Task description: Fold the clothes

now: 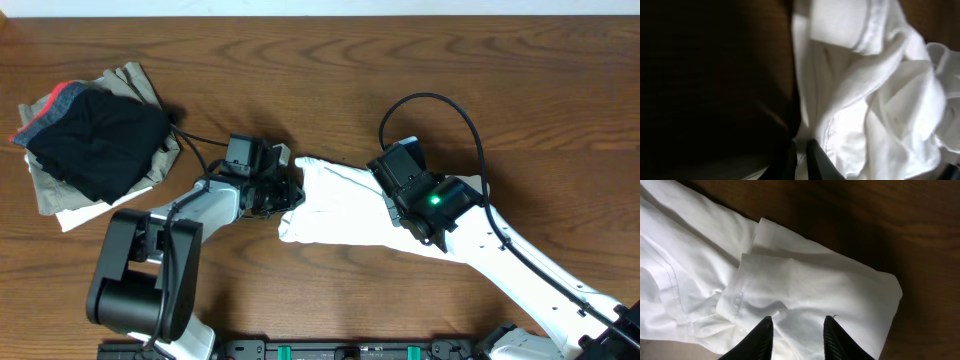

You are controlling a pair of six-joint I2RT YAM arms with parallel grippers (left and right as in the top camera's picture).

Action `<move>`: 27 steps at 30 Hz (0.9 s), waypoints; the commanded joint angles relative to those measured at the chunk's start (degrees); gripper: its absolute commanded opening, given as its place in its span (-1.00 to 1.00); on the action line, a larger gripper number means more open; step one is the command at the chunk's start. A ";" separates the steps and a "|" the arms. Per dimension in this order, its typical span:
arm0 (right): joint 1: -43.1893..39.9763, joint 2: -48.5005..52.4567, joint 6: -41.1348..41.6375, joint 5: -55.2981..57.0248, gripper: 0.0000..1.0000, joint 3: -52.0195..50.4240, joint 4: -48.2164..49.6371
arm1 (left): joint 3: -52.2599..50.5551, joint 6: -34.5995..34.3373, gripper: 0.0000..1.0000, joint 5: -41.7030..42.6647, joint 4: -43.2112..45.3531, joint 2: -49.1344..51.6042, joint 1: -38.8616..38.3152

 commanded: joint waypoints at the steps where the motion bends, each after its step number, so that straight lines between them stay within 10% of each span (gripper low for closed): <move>1: -0.48 -0.07 0.83 0.02 -0.35 0.04 -0.11 | 0.55 0.81 -0.75 4.81 0.26 1.31 0.11; 27: -0.55 -0.04 0.85 -0.85 -0.31 -0.11 -0.66 | 0.55 5.86 -0.76 18.97 0.13 1.29 9.99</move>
